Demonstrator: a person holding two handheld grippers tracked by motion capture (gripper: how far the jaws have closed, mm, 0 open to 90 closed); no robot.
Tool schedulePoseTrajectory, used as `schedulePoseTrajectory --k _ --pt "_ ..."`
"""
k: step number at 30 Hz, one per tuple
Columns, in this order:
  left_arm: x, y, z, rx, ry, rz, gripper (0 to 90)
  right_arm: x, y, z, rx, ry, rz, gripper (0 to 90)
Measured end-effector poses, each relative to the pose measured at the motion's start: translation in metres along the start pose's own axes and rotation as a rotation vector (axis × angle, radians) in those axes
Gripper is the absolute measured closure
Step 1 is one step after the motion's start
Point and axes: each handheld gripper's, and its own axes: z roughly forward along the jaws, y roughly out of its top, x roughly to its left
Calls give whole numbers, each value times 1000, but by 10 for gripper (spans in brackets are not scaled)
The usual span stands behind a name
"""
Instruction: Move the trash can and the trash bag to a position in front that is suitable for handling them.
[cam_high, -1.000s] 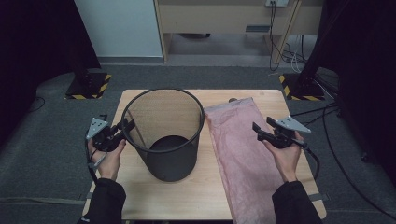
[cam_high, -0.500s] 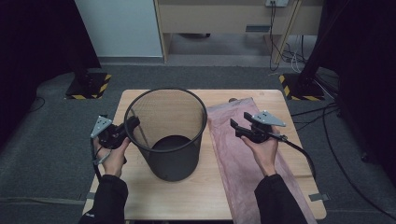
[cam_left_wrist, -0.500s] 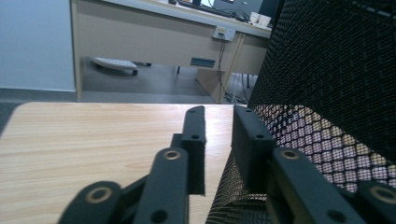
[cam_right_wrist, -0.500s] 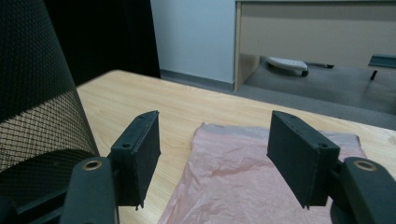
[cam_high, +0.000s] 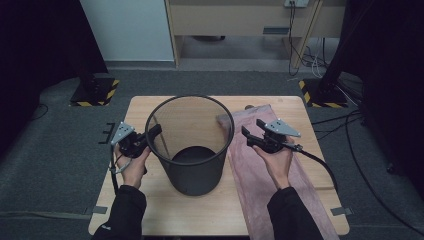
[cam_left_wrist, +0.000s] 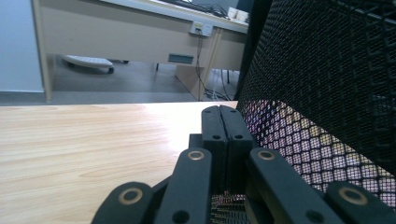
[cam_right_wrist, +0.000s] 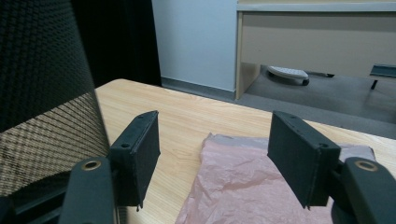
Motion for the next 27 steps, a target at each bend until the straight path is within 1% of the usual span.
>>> schedulePoseTrajectory --k 3,6,7,8,9,10,11,12,13,16,18,20,21,22,23,24,25,26,27 --pt "-8 -1 3 8 -16 10 896 1 1 -5 -3 10 -4 339" --pt "-18 -2 5 24 -35 19 894 3 0 -11 -13 23 -8 342" --pt "-23 -2 6 30 -39 29 889 7 -1 -17 -17 33 -8 343" --pt "-23 -2 6 30 -39 29 888 7 -1 -17 -17 33 -8 343" --pt "-27 -3 6 31 -41 39 888 8 -2 -18 -21 36 -6 344" --pt "-33 -4 7 34 -54 40 888 10 -2 -25 -26 45 -7 344" --pt "-33 -4 7 34 -54 40 887 10 -2 -25 -26 45 -7 344" --pt "-38 -5 7 38 -61 43 887 11 -2 -28 -29 46 -4 344" --pt "-42 -6 8 42 -55 53 886 11 -2 -32 -27 43 -13 382" --pt "-50 -7 9 48 -61 47 882 11 -1 -42 -11 26 -33 384" --pt "-55 -7 11 53 -68 49 868 8 2 -55 18 18 -50 381" --pt "-59 -8 12 57 -71 52 863 7 2 -57 25 16 -56 380" --pt "-59 -7 13 67 -71 58 849 7 2 -60 33 14 -62 375" --pt "-59 -7 14 72 -69 67 811 6 3 -63 39 11 -65 366" --pt "-59 -6 13 75 -65 72 766 3 3 -67 29 14 -57 359" --pt "-56 -6 10 89 -52 77 737 1 3 -69 16 18 -41 358" --pt "-56 -6 10 89 -52 77 711 1 3 -69 16 18 -41 358" --pt "-53 -6 5 113 -34 107 711 -3 2 -72 8 18 -27 353" --pt "-51 -7 2 132 -21 123 669 -9 1 -76 14 2 -28 345"
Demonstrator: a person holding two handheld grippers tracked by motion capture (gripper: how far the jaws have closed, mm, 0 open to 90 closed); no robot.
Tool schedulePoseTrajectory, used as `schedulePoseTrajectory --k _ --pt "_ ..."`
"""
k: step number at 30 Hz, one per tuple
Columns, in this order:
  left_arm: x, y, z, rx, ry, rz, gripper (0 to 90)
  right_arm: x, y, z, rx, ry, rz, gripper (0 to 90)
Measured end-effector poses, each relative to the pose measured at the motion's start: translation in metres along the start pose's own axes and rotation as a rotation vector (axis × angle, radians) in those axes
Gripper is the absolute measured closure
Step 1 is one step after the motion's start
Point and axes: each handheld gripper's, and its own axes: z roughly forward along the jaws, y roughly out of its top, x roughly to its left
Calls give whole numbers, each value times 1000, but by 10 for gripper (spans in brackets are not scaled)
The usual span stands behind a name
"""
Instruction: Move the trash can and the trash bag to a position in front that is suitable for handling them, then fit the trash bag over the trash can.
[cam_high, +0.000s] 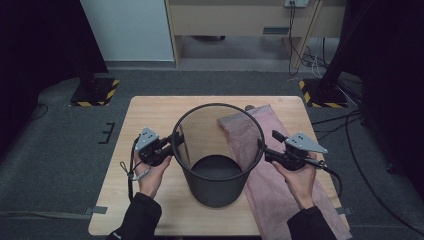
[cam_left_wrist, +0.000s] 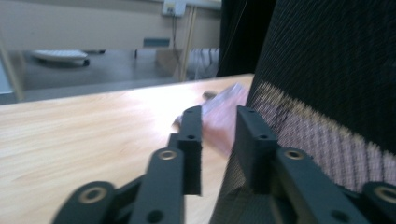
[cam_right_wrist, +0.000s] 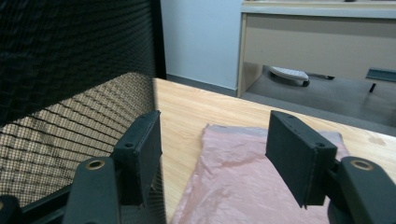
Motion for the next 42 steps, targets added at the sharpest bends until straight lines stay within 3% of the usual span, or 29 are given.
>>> schedulePoseTrajectory --k 1,3,5,6,8,9,10,11,13,15,18,20,22,23,25,27,33,35,36,38,41,42 --pt "4 -4 -6 30 18 20 616 -14 -4 -6 7 -25 18 331" --pt "13 -14 -17 75 43 21 590 -19 -6 -8 12 -33 35 324" --pt "26 -31 -32 138 94 26 501 -43 -20 -16 47 -86 47 300" --pt "26 -31 -32 138 94 26 475 -43 -20 -16 47 -86 47 300" --pt "34 -48 -42 179 124 6 444 -54 -29 -20 54 -105 71 287" --pt "39 -61 -48 211 148 -12 400 -67 -40 -25 102 -133 81 273" --pt "39 -61 -48 211 148 -12 381 -67 -40 -25 102 -133 81 273" --pt "44 -74 -51 249 168 -15 353 -76 -50 -27 136 -137 78 242" --pt "48 -84 -51 271 179 -16 335 -78 -53 -28 156 -128 81 231" --pt "54 -94 -48 308 188 -38 284 -89 -70 -32 233 -141 69 217" --pt "57 -99 -45 324 196 -25 256 -96 -78 -34 270 -155 77 212" --pt "58 -102 -42 339 176 -44 243 -109 -90 -38 323 -183 98 211" --pt "58 -102 -41 342 174 -47 242 -112 -93 -39 334 -186 101 211" --pt "58 -102 -40 343 173 -45 238 -119 -102 -43 381 -190 127 218" --pt "58 -102 -40 338 172 -49 238 -121 -105 -44 397 -189 130 218" --pt "58 -102 -39 342 173 -49 238 -126 -117 -47 475 -164 143 220" --pt "59 -102 -40 339 169 -59 237 -125 -124 -45 545 -134 155 255" --pt "59 -103 -40 340 167 -65 238 -124 -127 -43 578 -122 147 259" --pt "59 -103 -40 345 167 -61 238 -124 -129 -42 568 -128 114 273" --pt "58 -103 -40 344 165 -61 238 -123 -128 -42 575 -133 108 287" --pt "56 -103 -38 342 157 -63 238 -118 -127 -41 591 -153 55 427" --pt "56 -103 -38 342 157 -63 238 -118 -127 -41 591 -153 55 427"
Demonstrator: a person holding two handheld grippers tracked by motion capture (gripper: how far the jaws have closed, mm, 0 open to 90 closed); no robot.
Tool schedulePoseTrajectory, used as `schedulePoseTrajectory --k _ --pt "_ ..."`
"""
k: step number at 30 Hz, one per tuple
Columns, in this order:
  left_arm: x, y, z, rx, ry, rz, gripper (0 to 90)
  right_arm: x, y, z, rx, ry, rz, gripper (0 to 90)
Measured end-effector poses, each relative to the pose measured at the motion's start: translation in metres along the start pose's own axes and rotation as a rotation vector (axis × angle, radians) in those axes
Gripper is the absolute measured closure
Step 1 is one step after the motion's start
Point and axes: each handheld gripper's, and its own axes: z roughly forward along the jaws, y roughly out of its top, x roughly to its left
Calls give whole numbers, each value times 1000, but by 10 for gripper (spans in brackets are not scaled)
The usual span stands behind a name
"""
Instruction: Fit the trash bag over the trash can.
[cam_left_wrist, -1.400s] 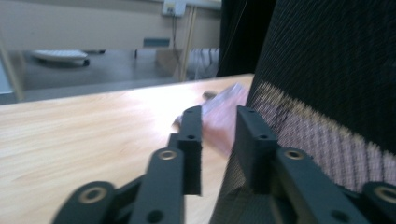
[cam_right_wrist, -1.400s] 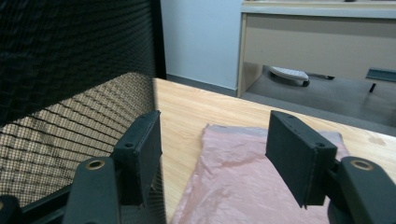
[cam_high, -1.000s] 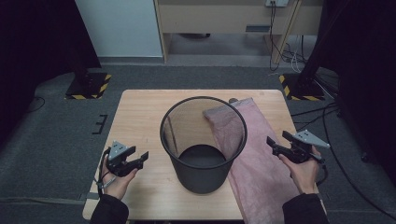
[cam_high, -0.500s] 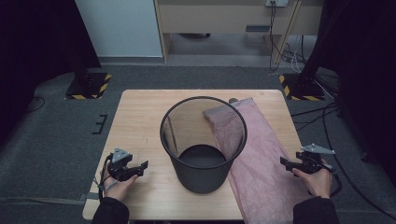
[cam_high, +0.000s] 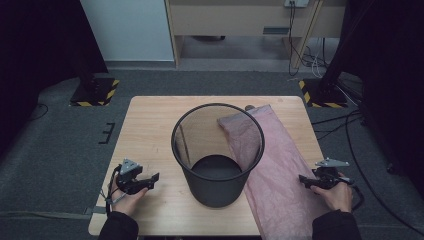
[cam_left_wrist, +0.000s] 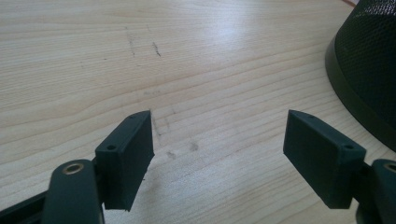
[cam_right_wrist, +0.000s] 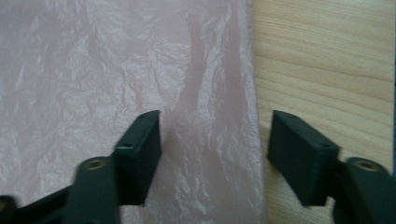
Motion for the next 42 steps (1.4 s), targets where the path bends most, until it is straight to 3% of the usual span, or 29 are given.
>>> schedulePoseTrajectory --k 1,2,3,5,6,10,12,13,15,16,17,18,20,21,22,23,25,26,32,37,42 --pt "0 0 0 -1 -1 2 238 4 1 0 -1 1 5 510" --pt "0 0 0 1 -1 5 238 4 1 0 -1 1 5 510" --pt "-1 1 0 0 -3 9 238 7 4 0 9 13 -13 632" --pt "0 1 0 1 -4 11 239 8 5 0 13 14 -24 682" --pt "0 1 0 -3 -5 8 239 11 8 0 30 35 -11 805" --pt "0 2 0 -6 -8 3 240 10 9 1 28 71 19 881" --pt "0 2 0 -10 -7 1 240 8 10 0 5 106 80 893" --pt "0 2 0 -13 -7 1 240 5 11 -4 -34 142 141 897" --pt "0 2 -1 -16 -8 -1 240 4 12 -6 -53 154 162 897" --pt "0 3 -1 -16 -8 -1 240 2 14 -11 -111 186 199 898" --pt "-1 3 -1 -17 -9 -1 241 1 16 -14 -146 202 216 898" --pt "-1 3 -1 -18 -9 -2 241 1 16 -14 -146 202 216 898" --pt "-1 3 -1 -20 -11 -3 241 0 20 -20 -230 225 236 898" --pt "0 3 -1 -22 -12 -4 241 -1 24 -25 -300 243 252 898" --pt "0 3 -1 -22 -12 -4 241 -1 24 -25 -300 243 252 898" --pt "0 3 -1 -23 -13 -4 242 -3 27 -30 -358 253 277 899" --pt "0 3 -1 -25 -14 -5 242 -4 30 -34 -406 263 307 900" --pt "0 3 -1 -25 -14 -5 242 -4 30 -34 -406 263 307 900" --pt "0 4 0 -27 -17 -2 243 -5 43 -47 -597 232 369 900" --pt "-1 5 -1 -41 -19 -8 244 0 54 -47 -642 215 372 900" --pt "-2 5 -1 -50 -25 -6 245 2 74 -53 -732 205 367 900"
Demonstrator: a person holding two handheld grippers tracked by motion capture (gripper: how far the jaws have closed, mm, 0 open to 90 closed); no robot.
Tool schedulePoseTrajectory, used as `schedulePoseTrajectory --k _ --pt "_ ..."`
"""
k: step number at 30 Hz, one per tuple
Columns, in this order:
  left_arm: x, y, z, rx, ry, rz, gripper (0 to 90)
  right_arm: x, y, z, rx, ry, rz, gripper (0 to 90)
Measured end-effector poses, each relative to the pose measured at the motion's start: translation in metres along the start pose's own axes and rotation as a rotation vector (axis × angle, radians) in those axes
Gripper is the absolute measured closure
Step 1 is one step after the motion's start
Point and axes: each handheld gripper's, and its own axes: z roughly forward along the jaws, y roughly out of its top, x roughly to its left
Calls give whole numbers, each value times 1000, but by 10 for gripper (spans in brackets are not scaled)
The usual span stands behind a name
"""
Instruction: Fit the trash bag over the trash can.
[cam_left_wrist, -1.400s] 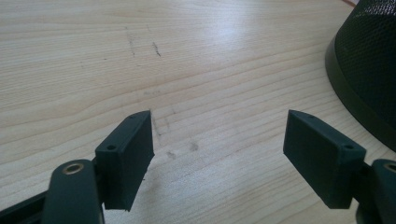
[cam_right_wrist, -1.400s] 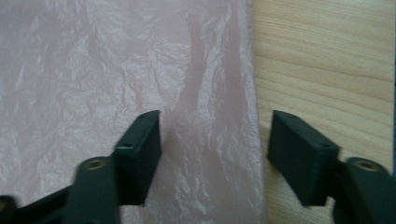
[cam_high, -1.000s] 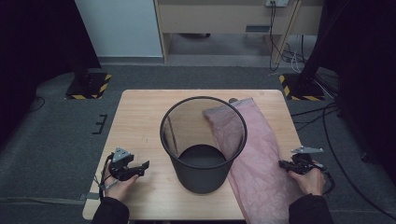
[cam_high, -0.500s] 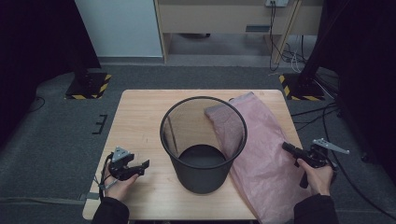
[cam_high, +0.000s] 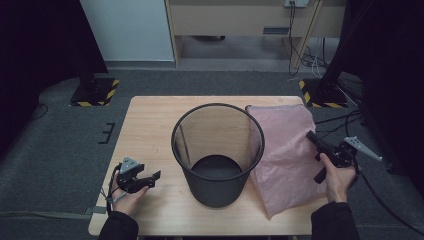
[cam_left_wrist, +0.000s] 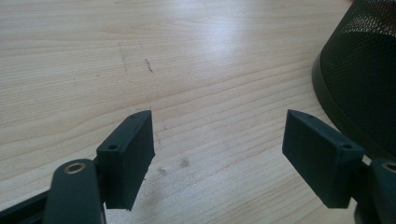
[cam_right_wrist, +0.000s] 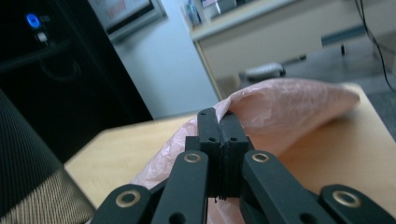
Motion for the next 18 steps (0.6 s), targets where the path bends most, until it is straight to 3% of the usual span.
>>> schedulePoseTrajectory --k 3,5,12,18 --pt "-1 0 0 -5 -3 0 246 10 14 9 -55 15 -19 900" --pt "-1 1 -1 -6 -4 2 246 12 17 10 -67 17 -22 900" --pt "-1 1 -1 -11 -3 2 247 23 53 18 -191 33 -25 900" --pt "-1 1 -1 -14 -3 4 248 33 73 23 -244 57 -44 900"
